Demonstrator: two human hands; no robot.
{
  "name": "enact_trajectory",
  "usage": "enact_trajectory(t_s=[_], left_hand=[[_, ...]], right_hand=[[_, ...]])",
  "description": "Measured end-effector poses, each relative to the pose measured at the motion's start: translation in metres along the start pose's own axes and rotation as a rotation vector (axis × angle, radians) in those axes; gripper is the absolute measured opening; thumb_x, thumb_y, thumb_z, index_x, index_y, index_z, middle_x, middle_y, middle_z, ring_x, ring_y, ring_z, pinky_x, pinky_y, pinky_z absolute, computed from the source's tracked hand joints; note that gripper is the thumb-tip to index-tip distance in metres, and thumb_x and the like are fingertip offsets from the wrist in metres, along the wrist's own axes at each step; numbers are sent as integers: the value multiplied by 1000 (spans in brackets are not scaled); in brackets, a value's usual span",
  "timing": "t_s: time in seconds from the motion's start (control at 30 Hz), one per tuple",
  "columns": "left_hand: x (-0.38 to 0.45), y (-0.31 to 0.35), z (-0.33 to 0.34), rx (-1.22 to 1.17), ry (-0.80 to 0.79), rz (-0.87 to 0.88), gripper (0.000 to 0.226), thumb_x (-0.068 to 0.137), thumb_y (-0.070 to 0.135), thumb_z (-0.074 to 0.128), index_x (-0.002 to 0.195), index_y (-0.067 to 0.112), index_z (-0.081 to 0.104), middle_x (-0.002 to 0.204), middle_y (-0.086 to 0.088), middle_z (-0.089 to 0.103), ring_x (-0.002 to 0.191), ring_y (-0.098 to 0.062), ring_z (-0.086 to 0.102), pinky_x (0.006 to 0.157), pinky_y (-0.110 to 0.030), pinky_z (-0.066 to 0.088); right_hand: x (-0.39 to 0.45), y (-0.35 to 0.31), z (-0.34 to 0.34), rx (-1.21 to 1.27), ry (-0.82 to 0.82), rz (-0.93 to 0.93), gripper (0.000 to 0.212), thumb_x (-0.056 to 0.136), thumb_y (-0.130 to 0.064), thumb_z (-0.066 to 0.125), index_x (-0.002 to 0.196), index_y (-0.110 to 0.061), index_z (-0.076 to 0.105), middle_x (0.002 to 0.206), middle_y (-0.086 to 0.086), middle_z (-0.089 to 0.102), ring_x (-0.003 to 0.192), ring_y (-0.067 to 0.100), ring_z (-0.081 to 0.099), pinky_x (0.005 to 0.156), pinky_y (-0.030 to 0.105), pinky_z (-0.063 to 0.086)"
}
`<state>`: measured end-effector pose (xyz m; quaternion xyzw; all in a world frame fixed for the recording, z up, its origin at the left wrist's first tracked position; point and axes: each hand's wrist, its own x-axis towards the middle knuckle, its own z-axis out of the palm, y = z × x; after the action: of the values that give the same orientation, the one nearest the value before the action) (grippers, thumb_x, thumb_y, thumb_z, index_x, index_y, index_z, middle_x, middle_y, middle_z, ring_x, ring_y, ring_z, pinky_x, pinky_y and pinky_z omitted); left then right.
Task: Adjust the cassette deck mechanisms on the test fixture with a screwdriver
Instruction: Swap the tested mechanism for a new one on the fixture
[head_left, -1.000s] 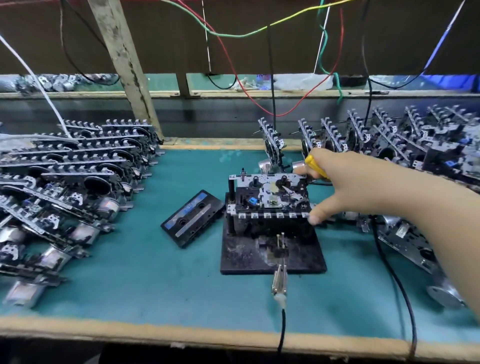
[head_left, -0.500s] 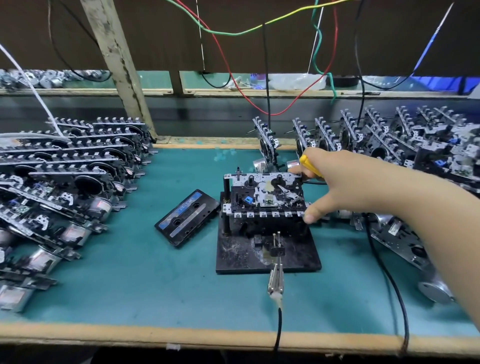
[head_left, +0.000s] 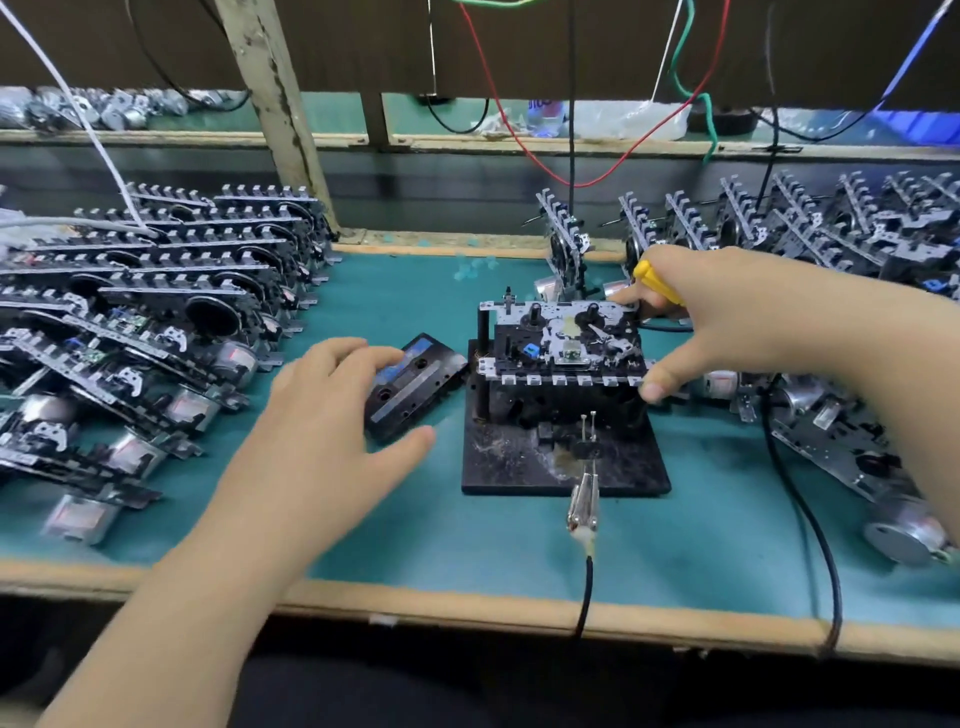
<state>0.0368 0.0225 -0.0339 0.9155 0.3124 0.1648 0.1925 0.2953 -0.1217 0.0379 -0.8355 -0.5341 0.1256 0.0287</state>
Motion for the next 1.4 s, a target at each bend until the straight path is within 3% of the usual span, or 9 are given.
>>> enact_trajectory(t_s=[0.07, 0.17, 0.3, 0.43, 0.53, 0.87, 1.0, 1.23, 1.4], left_hand=[[16, -19, 8, 178, -99, -153, 77, 80, 60, 66, 146, 28, 43, 150, 0, 43, 140, -25, 35, 114, -40, 33], [37, -28, 8, 173, -140, -146, 57, 83, 49, 73, 134, 34, 54, 132, 2, 62, 122, -25, 54, 99, -40, 45], [48, -35, -10, -219, 36, -173, 30, 77, 48, 82, 101, 44, 64, 109, 14, 70, 103, -15, 65, 82, -32, 46], [62, 14, -24, -323, 83, 179, 35, 79, 53, 70, 112, 50, 60, 114, 27, 66, 109, 5, 58, 93, -22, 43], [82, 50, -17, -77, -73, 379, 29, 93, 39, 67, 121, 45, 61, 124, 21, 63, 117, -8, 51, 99, -30, 39], [95, 57, -9, 163, -211, 501, 29, 99, 38, 54, 127, 38, 58, 117, 9, 66, 110, -16, 57, 90, -37, 45], [99, 62, -11, 186, -183, 539, 23, 99, 40, 56, 121, 34, 61, 118, 15, 67, 105, -15, 60, 84, -35, 46], [96, 60, -5, 191, -252, 531, 24, 103, 36, 49, 124, 32, 59, 121, 10, 64, 114, -15, 51, 91, -31, 38], [90, 59, -7, 192, -299, 493, 50, 83, 69, 48, 125, 42, 52, 130, 20, 58, 119, -4, 50, 87, -25, 37]], right_hand=[[1, 0, 1, -23, 10, -9, 68, 57, -48, 93, 83, -32, 32, 130, -19, 56, 99, 16, 53, 74, 33, 36], [2, 2, 0, -42, 18, -7, 68, 57, -48, 93, 82, -33, 31, 140, -14, 57, 100, 15, 53, 75, 32, 35], [3, 5, 1, -9, 16, -11, 68, 56, -48, 93, 82, -34, 31, 141, -17, 56, 105, 16, 56, 77, 34, 40], [5, 9, 1, 27, 31, -11, 68, 55, -48, 92, 82, -35, 31, 140, -20, 56, 101, 13, 54, 65, 20, 36], [3, 11, 4, 66, 51, -10, 69, 56, -47, 93, 90, -36, 35, 135, -16, 57, 98, 10, 53, 67, 21, 38], [4, 18, 10, 94, 58, 12, 76, 62, -46, 92, 108, -19, 39, 124, -1, 54, 61, -15, 56, 52, 11, 36], [3, 20, 12, 90, 80, -1, 76, 60, -49, 91, 107, -23, 38, 136, -1, 55, 97, 12, 58, 70, 27, 40], [2, 20, 14, 127, 99, -12, 66, 60, -49, 91, 84, -36, 31, 144, -8, 52, 107, 11, 47, 73, 30, 35], [-16, 15, 11, 311, 81, -89, 57, 72, -39, 83, 99, -39, 33, 153, -28, 37, 124, 1, 51, 90, 29, 44]])
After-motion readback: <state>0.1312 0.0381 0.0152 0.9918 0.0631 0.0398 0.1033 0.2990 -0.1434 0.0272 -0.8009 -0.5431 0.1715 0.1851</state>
